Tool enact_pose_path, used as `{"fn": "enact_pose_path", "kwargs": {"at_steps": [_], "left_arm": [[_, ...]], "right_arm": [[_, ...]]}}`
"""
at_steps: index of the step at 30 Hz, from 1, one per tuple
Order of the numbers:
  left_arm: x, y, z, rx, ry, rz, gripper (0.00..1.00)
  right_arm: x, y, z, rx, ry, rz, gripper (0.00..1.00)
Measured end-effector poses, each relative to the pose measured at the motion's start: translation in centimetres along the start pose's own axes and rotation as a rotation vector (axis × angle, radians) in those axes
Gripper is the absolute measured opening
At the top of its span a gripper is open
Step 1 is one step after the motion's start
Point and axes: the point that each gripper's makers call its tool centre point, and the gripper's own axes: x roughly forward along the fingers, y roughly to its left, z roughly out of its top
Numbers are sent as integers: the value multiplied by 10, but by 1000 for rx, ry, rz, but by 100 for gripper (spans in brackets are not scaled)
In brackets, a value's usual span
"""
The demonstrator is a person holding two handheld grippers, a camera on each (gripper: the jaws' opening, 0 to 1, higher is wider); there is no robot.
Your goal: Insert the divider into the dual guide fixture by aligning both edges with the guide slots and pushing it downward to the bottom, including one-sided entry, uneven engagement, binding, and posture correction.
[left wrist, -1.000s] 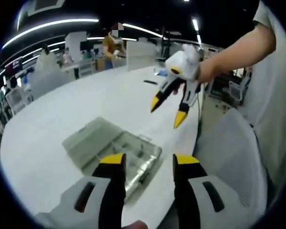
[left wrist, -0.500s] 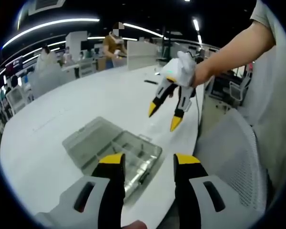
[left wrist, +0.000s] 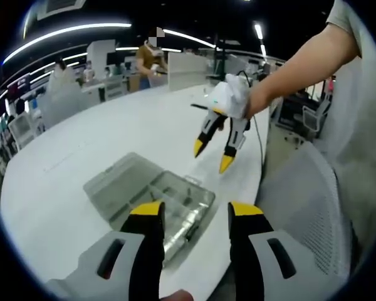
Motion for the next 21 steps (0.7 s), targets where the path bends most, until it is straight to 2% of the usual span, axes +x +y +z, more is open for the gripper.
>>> {"fn": "enact_pose_path", "kwargs": {"at_steps": [17,21], "left_arm": [[1,0,1,-8,3,5,39],[1,1,1,-11,1,6,39]], "right_arm": [[13,0,-6,-64,39,35,37],[13,-1,-5,-56,38,37,36]]}}
